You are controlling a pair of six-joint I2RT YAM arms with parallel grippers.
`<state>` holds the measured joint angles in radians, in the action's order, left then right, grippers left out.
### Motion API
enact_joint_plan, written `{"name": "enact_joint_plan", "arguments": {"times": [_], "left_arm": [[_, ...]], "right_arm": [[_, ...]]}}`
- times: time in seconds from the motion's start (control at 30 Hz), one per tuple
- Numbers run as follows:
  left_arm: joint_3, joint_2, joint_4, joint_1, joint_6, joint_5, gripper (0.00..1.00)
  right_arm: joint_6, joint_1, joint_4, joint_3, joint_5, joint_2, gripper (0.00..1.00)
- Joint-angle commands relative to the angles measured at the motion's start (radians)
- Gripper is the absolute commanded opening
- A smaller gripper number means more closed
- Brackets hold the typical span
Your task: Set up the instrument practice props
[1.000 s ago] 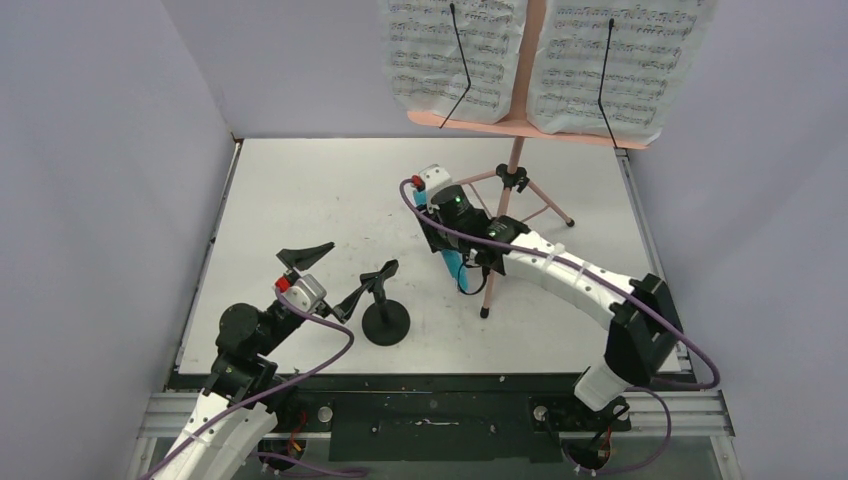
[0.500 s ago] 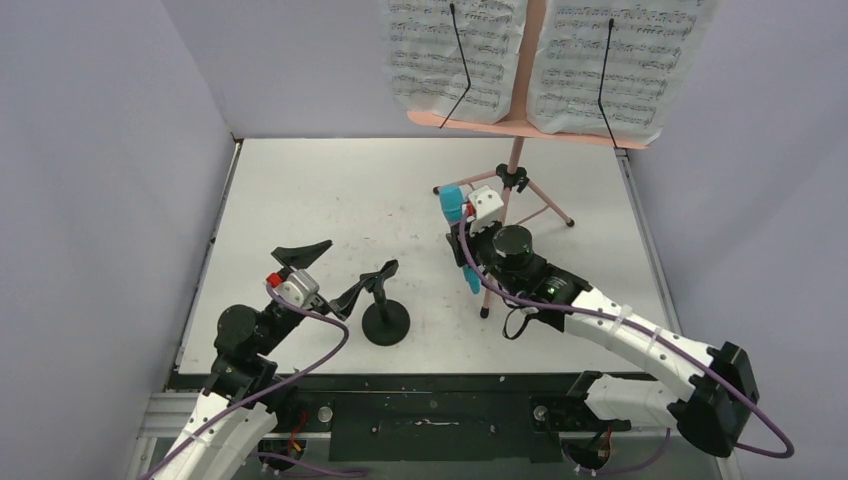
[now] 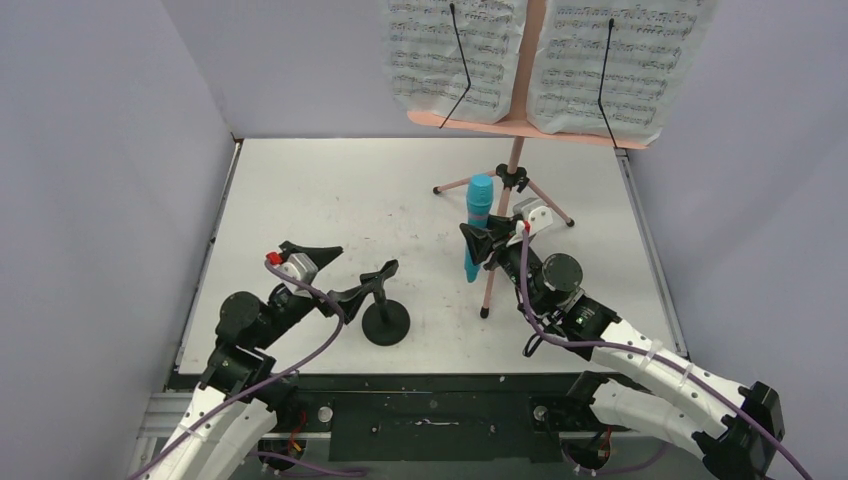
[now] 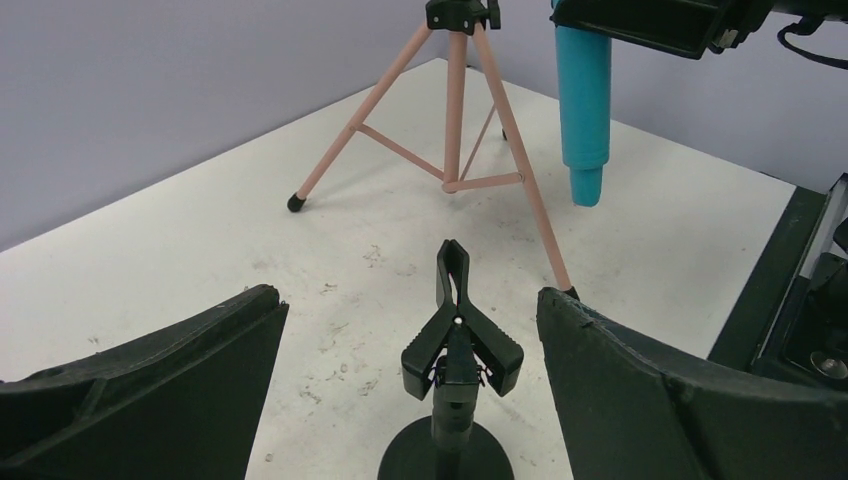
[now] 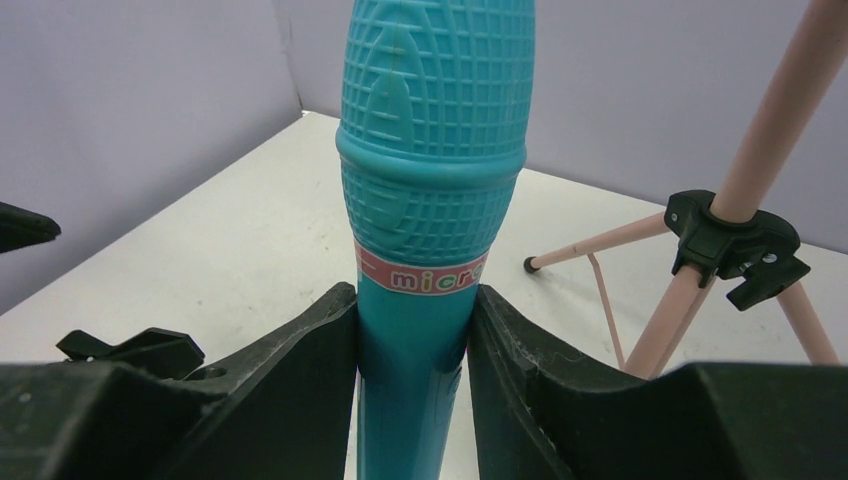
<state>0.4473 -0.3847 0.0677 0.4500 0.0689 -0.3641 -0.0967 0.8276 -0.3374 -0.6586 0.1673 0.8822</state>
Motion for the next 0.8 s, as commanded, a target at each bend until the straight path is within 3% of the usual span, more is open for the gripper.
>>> {"name": "enact_joint_plan", "arguments": {"times": [0.0, 0.13, 0.2, 0.43, 0.77], "left_arm": [[0.058, -0.022, -0.046, -0.007, 0.055, 0.005, 0.97], [0.103, -0.089, -0.119, -0.004, 0.065, 0.001, 1.0], [0.118, -0.126, -0.134, -0.003, 0.066, -0.01, 0.94], [0.119, -0.181, -0.107, 0.026, 0.084, -0.005, 0.93], [0.14, -0.237, -0.173, 0.192, -0.016, 0.194, 0.88]], "right_arm": [[-0.066, 0.007, -0.139, -0.001, -0.031, 0.002, 0.05], [-0.094, 0.007, -0.143, -0.007, -0.048, 0.009, 0.05], [-0.112, 0.007, -0.14, -0.01, -0.057, 0.01, 0.05], [-0.139, 0.007, -0.141, -0.01, -0.055, 0.009, 0.05], [-0.148, 0.006, -0.146, 0.0, -0.065, 0.021, 0.05]]}}
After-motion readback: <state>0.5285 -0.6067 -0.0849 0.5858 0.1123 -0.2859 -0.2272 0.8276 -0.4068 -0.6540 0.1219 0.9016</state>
